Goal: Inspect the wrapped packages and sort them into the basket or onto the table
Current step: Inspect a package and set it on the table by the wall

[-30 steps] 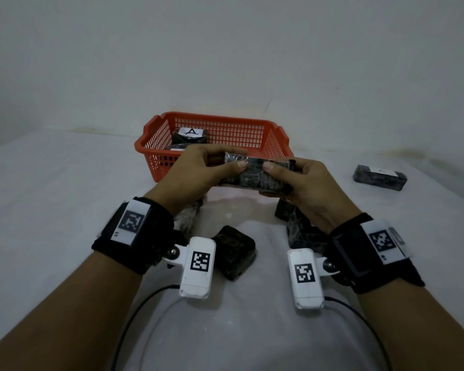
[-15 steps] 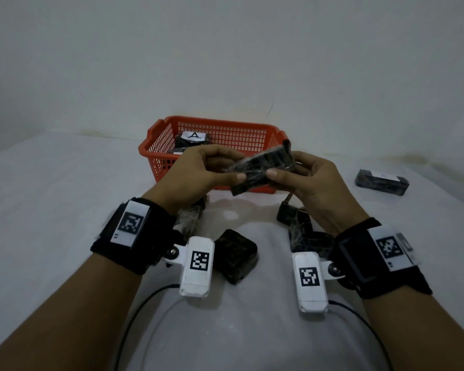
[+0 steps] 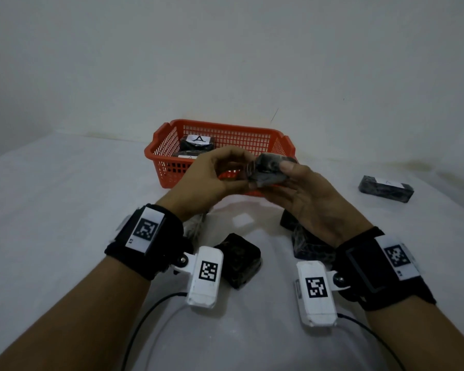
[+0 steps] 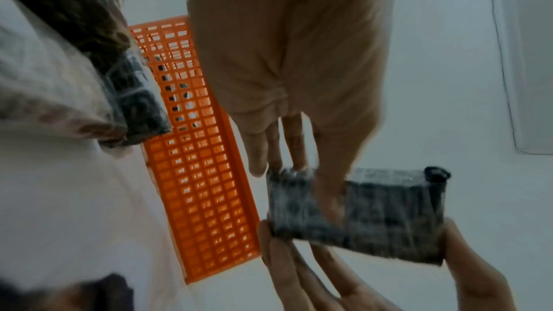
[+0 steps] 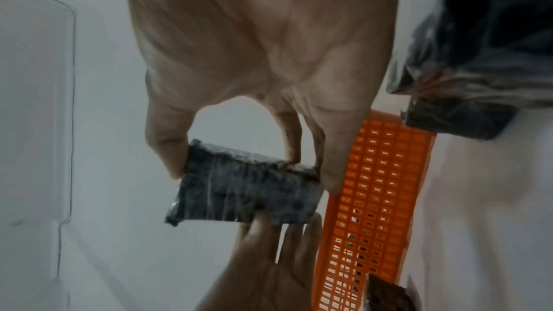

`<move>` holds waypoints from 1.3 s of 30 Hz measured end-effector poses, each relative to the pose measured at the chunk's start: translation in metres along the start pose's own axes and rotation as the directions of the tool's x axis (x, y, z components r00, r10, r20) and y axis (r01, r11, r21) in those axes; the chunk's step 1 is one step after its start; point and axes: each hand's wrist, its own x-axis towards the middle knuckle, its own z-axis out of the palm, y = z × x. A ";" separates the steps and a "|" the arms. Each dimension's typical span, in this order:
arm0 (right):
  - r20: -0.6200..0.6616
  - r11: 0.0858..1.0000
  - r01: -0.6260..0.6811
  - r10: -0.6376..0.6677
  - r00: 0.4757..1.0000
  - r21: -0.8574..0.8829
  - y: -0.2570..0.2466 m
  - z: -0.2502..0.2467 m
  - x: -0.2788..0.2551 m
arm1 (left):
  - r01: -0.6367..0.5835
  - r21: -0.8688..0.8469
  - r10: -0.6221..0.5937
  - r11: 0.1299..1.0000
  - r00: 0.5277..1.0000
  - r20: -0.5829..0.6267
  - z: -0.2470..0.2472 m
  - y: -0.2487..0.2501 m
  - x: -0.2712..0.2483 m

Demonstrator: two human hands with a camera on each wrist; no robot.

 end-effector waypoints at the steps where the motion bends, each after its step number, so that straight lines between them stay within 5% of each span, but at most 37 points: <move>1: -0.004 1.000 0.030 -0.030 1.000 -0.004 0.001 -0.001 0.001 | 0.040 0.000 -0.040 0.999 0.998 0.053 -0.003 0.000 0.000; 5: -0.045 0.992 0.081 -0.085 0.995 -0.095 0.004 -0.005 0.005 | 0.127 -0.007 -0.123 0.992 0.967 0.222 -0.004 0.000 -0.003; 12: -0.008 0.985 0.004 -0.006 1.000 -0.174 0.008 -0.010 0.008 | 0.102 -0.012 -0.101 0.995 0.992 0.073 0.006 -0.005 0.001; 28: -0.065 0.980 0.061 -0.075 0.995 -0.189 0.002 -0.005 0.003 | 0.098 -0.133 -0.071 0.986 0.978 0.198 0.004 0.013 -0.008; 35: -0.139 0.995 -0.008 -0.005 0.990 -0.097 -0.005 0.003 0.000 | 0.111 -0.156 -0.101 0.981 0.992 0.070 -0.004 0.004 -0.001; 39: -0.197 0.986 -0.051 0.020 0.980 -0.156 -0.004 0.000 0.001 | 0.143 -0.200 -0.109 0.969 0.979 0.172 -0.001 0.005 -0.003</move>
